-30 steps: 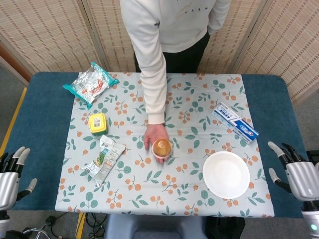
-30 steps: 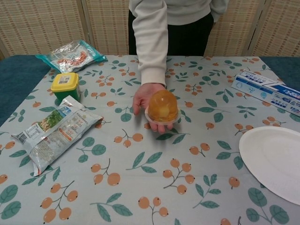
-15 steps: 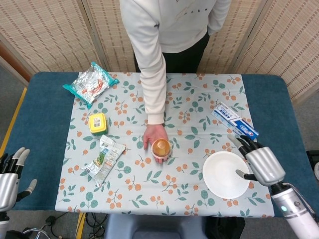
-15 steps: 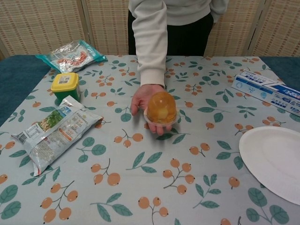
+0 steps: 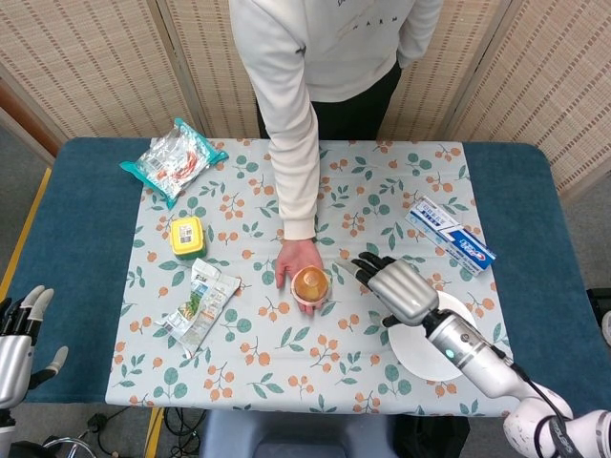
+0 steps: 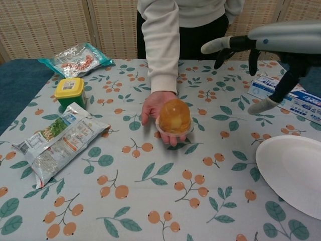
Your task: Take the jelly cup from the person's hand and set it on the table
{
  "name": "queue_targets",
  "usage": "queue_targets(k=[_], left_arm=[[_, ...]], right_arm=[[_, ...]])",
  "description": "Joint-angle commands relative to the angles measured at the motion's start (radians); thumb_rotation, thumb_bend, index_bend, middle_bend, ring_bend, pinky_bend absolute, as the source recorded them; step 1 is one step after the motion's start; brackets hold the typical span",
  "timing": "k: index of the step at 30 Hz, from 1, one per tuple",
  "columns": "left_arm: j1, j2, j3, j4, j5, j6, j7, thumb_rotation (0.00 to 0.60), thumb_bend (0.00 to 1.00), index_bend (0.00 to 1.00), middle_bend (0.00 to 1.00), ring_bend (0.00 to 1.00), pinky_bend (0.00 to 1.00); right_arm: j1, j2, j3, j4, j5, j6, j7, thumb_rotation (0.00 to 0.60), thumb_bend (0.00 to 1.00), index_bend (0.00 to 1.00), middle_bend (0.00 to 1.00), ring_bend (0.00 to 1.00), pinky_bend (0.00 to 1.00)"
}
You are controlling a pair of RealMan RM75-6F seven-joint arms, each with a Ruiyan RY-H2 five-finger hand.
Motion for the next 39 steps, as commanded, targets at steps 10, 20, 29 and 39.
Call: queue_targets(k=[10,20,29,39], left_arm=[[0.010,0.003,0.002,-0.001,-0.011,0.003,0.004,0.600,0.28,0.05,0.04,0.11,0.06],[0.016,0.003,0.001,0.007,-0.018,0.005,-0.004,0.600,0.28,0.05,0.04,0.11,0.06],[0.026,0.003,0.003,0.020,-0.026,0.009,-0.017,0.600,0.28,0.05,0.04,0.11,0.06],[0.029,0.000,0.003,0.026,-0.029,0.006,-0.020,0.600,0.28,0.05,0.04,0.11,0.06]], right_arm=[[0.189,-0.224,0.003,0.202,0.171,-0.113,-0.132,0.600,0.17,0.04,0.17,0.11,0.28],[0.286,-0.364,-0.014,0.350,0.225,-0.141,-0.158,0.600,0.19,0.04,0.17,0.11,0.28],[0.329,-0.439,-0.031,0.438,0.256,-0.130,-0.170,0.600,0.23,0.09,0.20,0.11,0.28],[0.335,-0.505,-0.045,0.514,0.227,-0.066,-0.158,0.600,0.33,0.44,0.36,0.28,0.53]])
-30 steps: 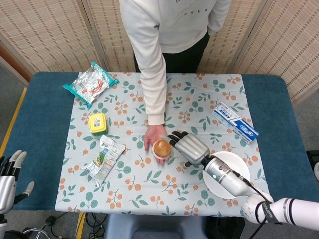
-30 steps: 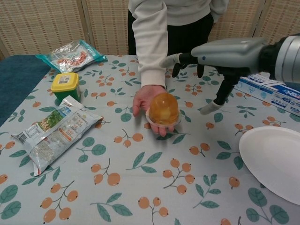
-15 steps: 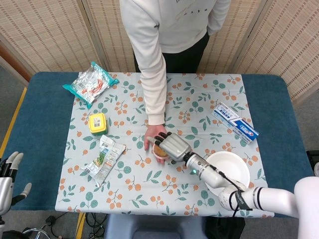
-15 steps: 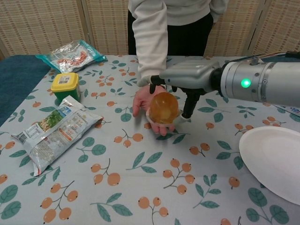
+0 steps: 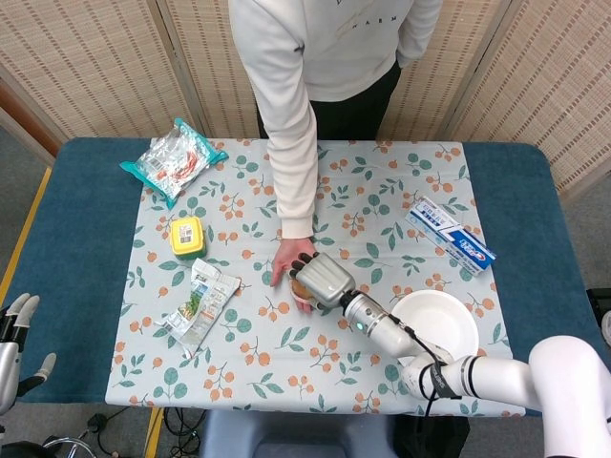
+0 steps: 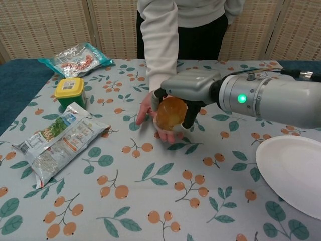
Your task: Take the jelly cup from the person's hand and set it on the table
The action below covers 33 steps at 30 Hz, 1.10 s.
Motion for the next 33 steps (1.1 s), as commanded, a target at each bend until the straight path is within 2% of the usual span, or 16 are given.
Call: queue_targets(k=[1,6,9,21,27,33], left_arm=[[0.000,-0.001,0.000,0.001,-0.001,-0.001,0.000,0.600,0.28,0.05,0.04,0.11,0.06],[0.001,-0.003,-0.001,0.004,-0.002,-0.002,-0.002,0.600,0.28,0.05,0.04,0.11,0.06],[0.000,-0.003,-0.002,0.005,-0.001,-0.002,-0.003,0.600,0.28,0.05,0.04,0.11,0.06],[-0.006,-0.002,-0.005,0.002,0.006,-0.008,-0.001,0.600,0.28,0.05,0.04,0.11,0.06],[-0.010,-0.004,-0.006,-0.001,0.010,-0.010,0.003,0.600,0.28,0.05,0.04,0.11,0.06],[-0.014,-0.007,-0.005,-0.003,0.013,-0.017,0.009,0.600,0.28,0.05,0.04,0.11,0.06]], right_arm=[[0.000,-0.017,-0.006,0.022,-0.004,0.011,0.002,0.600,0.33,0.45,0.37,0.29,0.55],[-0.007,-0.027,-0.009,0.026,-0.027,0.040,0.027,0.600,0.35,0.53,0.40,0.34,0.67],[-0.015,-0.014,-0.005,0.010,-0.044,0.058,0.052,0.600,0.36,0.55,0.41,0.36,0.70],[-0.113,0.173,-0.002,-0.109,-0.110,0.176,0.177,0.600,0.36,0.56,0.42,0.38,0.70],[-0.146,0.231,-0.019,-0.065,-0.089,0.164,0.203,0.600,0.36,0.56,0.42,0.38,0.70],[-0.154,0.193,-0.041,0.058,-0.055,0.104,0.237,0.600,0.36,0.56,0.42,0.38,0.70]])
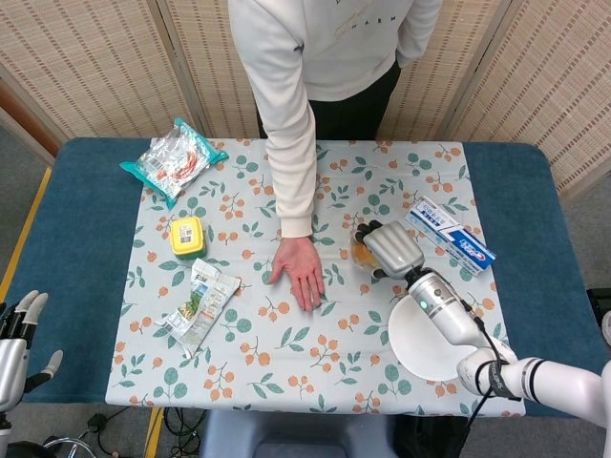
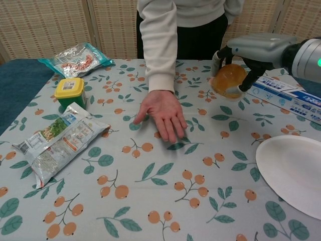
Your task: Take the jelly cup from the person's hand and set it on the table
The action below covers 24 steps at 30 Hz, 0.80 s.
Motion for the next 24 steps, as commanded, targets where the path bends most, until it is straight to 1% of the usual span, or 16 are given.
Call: queue_targets(k=[1,4,8,11,12,13,15,18,19,21,24], left_arm=[[-0.001,-0.001,0.000,-0.002,0.000,-0.001,0.002,0.600,0.28,0.05,0.04,0.11,0.06],[0.001,0.001,0.001,-0.004,-0.002,-0.001,0.005,0.600,0.28,0.05,0.04,0.11,0.06],[0.004,0.002,0.003,-0.004,-0.007,-0.001,0.008,0.600,0.28,0.05,0.04,0.11,0.06],[0.005,0.003,0.003,-0.006,-0.009,-0.001,0.011,0.600,0.28,0.05,0.04,0.11,0.06],[0.005,0.002,0.003,-0.006,-0.010,-0.001,0.011,0.600,0.28,0.05,0.04,0.11,0.06],[0.005,0.002,0.004,-0.006,-0.010,-0.001,0.011,0.600,0.28,0.05,0.04,0.11,0.06],[0.005,0.001,0.003,-0.005,-0.010,-0.002,0.012,0.600,0.28,0.05,0.04,0.11,0.06],[0.004,0.001,0.003,-0.006,-0.011,-0.004,0.013,0.600,0.28,0.05,0.04,0.11,0.06],[0.003,0.001,0.002,-0.006,-0.010,-0.004,0.013,0.600,0.28,0.05,0.04,0.11,0.06],[0.001,0.000,0.001,-0.007,-0.008,-0.005,0.015,0.600,0.28,0.05,0.04,0.11,0.06],[-0.003,-0.001,0.000,-0.008,-0.007,-0.009,0.016,0.600,0.28,0.05,0.04,0.11,0.06]], right_arm=[[-0.004,-0.038,-0.019,0.088,0.023,-0.049,0.021,0.600,0.36,0.56,0.42,0.38,0.70],[0.002,-0.083,-0.030,0.163,0.034,-0.089,0.031,0.600,0.36,0.56,0.42,0.38,0.70],[0.007,-0.133,-0.032,0.242,0.050,-0.128,0.045,0.600,0.36,0.56,0.42,0.38,0.70],[0.011,-0.163,-0.035,0.291,0.056,-0.149,0.045,0.600,0.36,0.56,0.40,0.38,0.67],[0.011,-0.170,-0.036,0.302,0.059,-0.158,0.045,0.600,0.36,0.55,0.38,0.36,0.64],[0.012,-0.174,-0.038,0.310,0.066,-0.172,0.046,0.600,0.36,0.52,0.37,0.34,0.62],[0.012,-0.175,-0.038,0.312,0.071,-0.184,0.048,0.600,0.36,0.37,0.31,0.25,0.53],[0.006,-0.168,-0.037,0.303,0.062,-0.174,0.052,0.600,0.36,0.18,0.21,0.15,0.43],[0.003,-0.163,-0.037,0.297,0.059,-0.169,0.054,0.600,0.36,0.14,0.18,0.13,0.40],[-0.005,-0.142,-0.034,0.275,0.053,-0.158,0.061,0.600,0.36,0.09,0.15,0.11,0.37],[-0.022,-0.098,-0.031,0.231,0.045,-0.128,0.062,0.600,0.36,0.08,0.14,0.10,0.36]])
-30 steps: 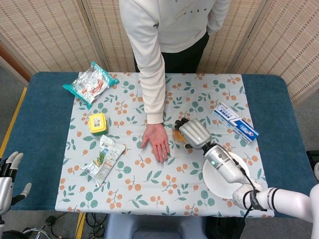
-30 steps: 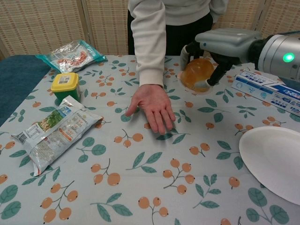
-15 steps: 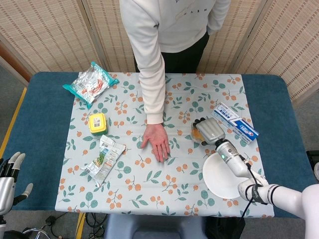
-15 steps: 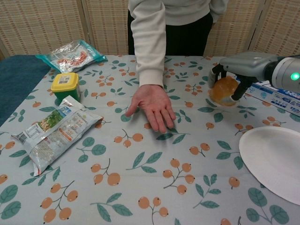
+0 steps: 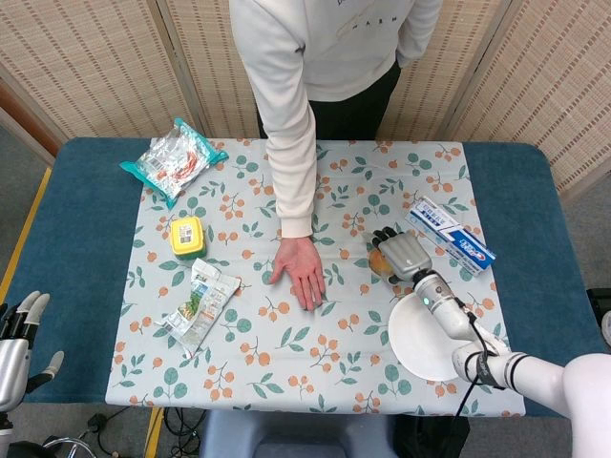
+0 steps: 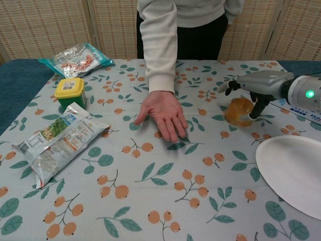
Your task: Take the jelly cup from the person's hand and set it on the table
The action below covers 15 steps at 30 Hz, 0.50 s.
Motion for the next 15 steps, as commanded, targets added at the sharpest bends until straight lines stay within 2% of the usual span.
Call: queue_targets(k=[1,8,12,15], left_arm=[[-0.002,-0.001,-0.001,-0.001,0.000,-0.002,0.001,0.600,0.28,0.05,0.04,0.11,0.06],[-0.010,-0.001,-0.007,0.001,-0.002,-0.008,-0.001,0.600,0.28,0.05,0.04,0.11,0.06],[-0.016,0.000,-0.007,0.001,-0.001,-0.016,0.005,0.600,0.28,0.05,0.04,0.11,0.06],[-0.020,-0.001,-0.011,-0.002,-0.002,-0.018,0.005,0.600,0.28,0.05,0.04,0.11,0.06]], right_arm=[[-0.024,0.052,0.003,-0.053,-0.009,0.037,0.002,0.600,0.36,0.08,0.14,0.10,0.35],[-0.134,0.197,0.001,-0.212,-0.033,0.207,0.015,0.600,0.36,0.09,0.18,0.10,0.35],[-0.213,0.267,-0.018,-0.290,-0.041,0.311,-0.005,0.600,0.36,0.18,0.24,0.14,0.35],[-0.280,0.310,-0.027,-0.346,-0.057,0.403,0.011,0.600,0.36,0.21,0.27,0.16,0.35]])
